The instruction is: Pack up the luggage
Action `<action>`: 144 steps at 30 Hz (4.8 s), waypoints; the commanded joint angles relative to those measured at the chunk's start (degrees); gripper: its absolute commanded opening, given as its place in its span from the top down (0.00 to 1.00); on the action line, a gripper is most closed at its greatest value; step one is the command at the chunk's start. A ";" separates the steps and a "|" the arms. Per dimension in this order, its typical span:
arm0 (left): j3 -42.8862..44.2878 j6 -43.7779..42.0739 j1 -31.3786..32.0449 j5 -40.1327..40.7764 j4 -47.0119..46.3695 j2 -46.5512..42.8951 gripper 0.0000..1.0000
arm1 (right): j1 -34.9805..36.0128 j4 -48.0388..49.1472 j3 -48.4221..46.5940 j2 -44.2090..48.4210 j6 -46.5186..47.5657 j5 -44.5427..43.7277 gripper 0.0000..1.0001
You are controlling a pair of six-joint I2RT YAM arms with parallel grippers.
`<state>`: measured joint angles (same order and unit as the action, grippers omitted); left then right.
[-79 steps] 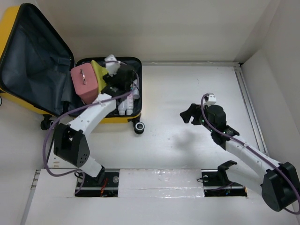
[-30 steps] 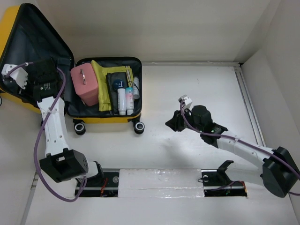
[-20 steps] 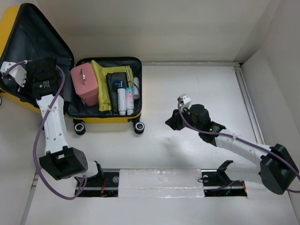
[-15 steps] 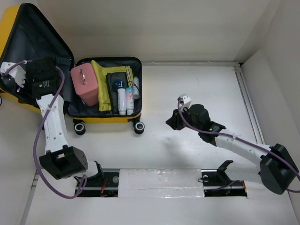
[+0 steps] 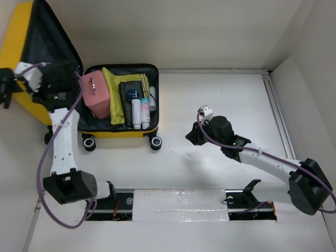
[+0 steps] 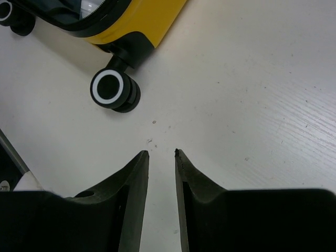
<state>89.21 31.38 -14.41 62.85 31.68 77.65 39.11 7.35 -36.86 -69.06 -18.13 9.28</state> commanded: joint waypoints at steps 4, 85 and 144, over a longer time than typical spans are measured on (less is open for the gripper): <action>-11.50 -8.88 24.50 2.10 -13.05 -13.65 1.00 | 0.97 1.17 -2.86 0.06 0.64 -1.45 0.68; -44.08 19.31 16.31 -57.85 -35.71 5.27 1.00 | -15.11 2.66 -14.65 -6.99 -3.31 -4.61 0.82; -33.09 21.87 20.82 -63.40 -54.75 19.15 0.33 | -17.43 0.31 -33.23 -35.08 -0.95 -2.85 1.00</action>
<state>70.02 48.01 -0.49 -1.93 -14.33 108.07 14.48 0.40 -59.99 -101.80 -22.55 -1.74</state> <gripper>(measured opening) 0.668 0.009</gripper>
